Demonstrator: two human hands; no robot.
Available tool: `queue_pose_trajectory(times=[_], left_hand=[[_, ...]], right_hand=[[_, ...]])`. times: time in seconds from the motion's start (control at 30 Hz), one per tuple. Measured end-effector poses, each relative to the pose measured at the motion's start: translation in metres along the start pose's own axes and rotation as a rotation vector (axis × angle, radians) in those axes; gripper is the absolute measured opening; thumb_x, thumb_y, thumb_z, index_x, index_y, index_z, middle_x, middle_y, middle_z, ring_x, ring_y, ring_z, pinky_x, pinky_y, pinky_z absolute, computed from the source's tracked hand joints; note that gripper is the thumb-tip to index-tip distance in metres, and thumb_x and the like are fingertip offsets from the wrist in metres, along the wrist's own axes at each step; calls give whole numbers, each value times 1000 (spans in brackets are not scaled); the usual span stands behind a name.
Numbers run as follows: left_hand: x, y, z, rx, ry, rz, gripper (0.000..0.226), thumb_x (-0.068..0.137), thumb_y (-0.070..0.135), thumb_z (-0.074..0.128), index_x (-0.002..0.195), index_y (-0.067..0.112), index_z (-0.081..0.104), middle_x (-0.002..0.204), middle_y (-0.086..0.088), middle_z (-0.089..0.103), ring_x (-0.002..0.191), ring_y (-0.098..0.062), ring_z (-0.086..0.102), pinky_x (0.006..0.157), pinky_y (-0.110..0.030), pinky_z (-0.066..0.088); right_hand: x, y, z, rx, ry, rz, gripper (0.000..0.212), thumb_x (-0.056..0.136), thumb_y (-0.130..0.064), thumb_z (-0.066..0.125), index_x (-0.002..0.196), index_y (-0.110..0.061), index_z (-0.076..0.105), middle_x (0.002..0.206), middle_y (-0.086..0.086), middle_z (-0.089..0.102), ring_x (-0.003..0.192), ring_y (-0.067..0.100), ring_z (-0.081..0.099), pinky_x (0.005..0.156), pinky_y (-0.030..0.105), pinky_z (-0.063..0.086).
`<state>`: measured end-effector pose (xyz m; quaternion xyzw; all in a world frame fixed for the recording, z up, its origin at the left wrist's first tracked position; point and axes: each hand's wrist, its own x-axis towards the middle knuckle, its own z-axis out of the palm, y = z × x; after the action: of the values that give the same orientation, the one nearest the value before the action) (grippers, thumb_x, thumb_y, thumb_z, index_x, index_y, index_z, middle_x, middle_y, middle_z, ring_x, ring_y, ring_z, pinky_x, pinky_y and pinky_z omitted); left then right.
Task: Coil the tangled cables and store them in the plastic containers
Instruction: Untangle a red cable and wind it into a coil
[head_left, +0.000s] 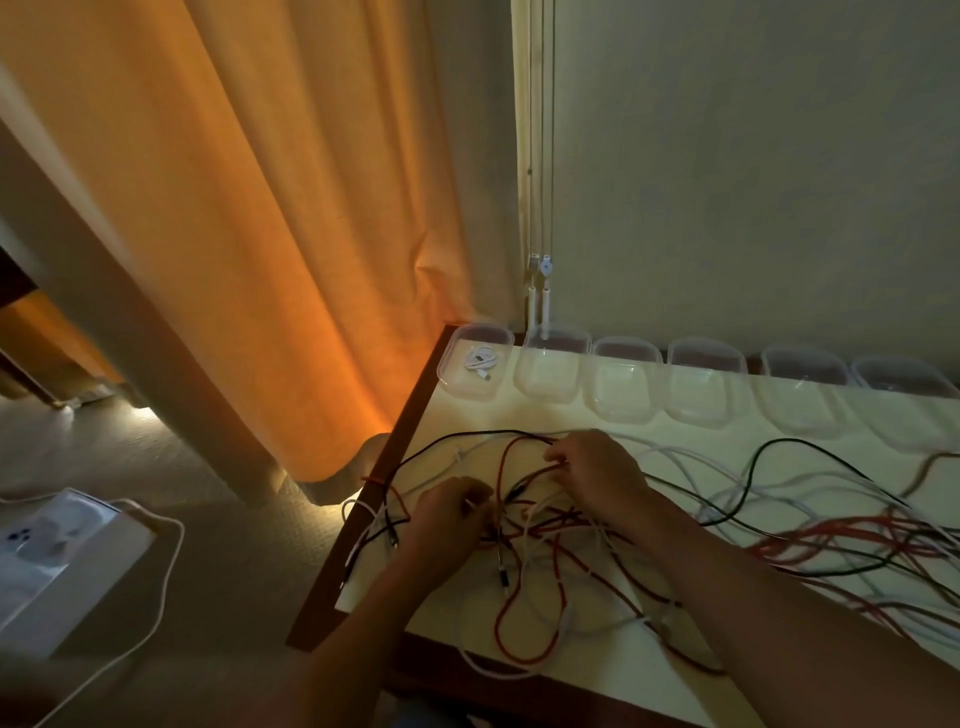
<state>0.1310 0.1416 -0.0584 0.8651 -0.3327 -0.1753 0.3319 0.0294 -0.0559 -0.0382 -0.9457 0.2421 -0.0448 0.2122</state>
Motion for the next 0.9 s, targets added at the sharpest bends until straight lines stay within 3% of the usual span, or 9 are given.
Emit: queue_pose_trajectory(times=[0.13,0.33,0.5,0.57,0.7,0.8,0.9], left_hand=[[10,2,3,75,-37,10,32,92,41,72,120,27,64,101,11,62,89,-4,61,74,-21,51],[20,4,2,39,-55,-47,24,98,16,64,122,19,65,96,7,65,78,-6,68,69,-24,61],[14,21,-9,30,15,-50,27,96,24,69,123,18,65,101,7,64,77,-1,63,56,-9,47],[11,41,-18,-65,84,18,31,94,30,72,124,23,65,111,8,66,89,1,62,65,-9,44],[8,108,-51,-277,126,233,40,92,31,75,130,23,65,119,14,68,98,1,68,83,-22,58],[4,163,-82,-237,83,332,30,92,32,74,121,23,73,103,23,67,90,-1,69,85,-27,58],[-2,208,-108,-99,-39,422,18,98,23,65,112,20,76,83,14,71,76,2,67,74,-19,51]], right_hand=[[8,9,14,-175,-73,-23,23,93,-18,55,108,-22,71,113,5,59,108,29,58,88,39,50],[3,26,6,64,113,-3,20,92,-11,60,100,-17,76,99,4,66,94,23,63,83,41,53],[-13,25,-41,206,275,-114,15,86,-8,76,99,-14,81,87,2,73,81,14,64,79,29,53],[-18,22,-64,219,317,-163,15,85,-8,77,99,-14,81,88,-1,73,80,10,64,79,27,53],[-25,5,-116,190,342,-191,16,87,-10,76,100,-18,81,90,-6,71,81,6,60,77,17,46],[-38,-13,-161,151,391,-268,16,87,-12,76,99,-22,81,88,-6,70,79,10,61,74,27,48],[-56,-29,-203,82,430,-343,17,87,-15,75,98,-25,81,87,-7,70,79,11,64,74,32,52]])
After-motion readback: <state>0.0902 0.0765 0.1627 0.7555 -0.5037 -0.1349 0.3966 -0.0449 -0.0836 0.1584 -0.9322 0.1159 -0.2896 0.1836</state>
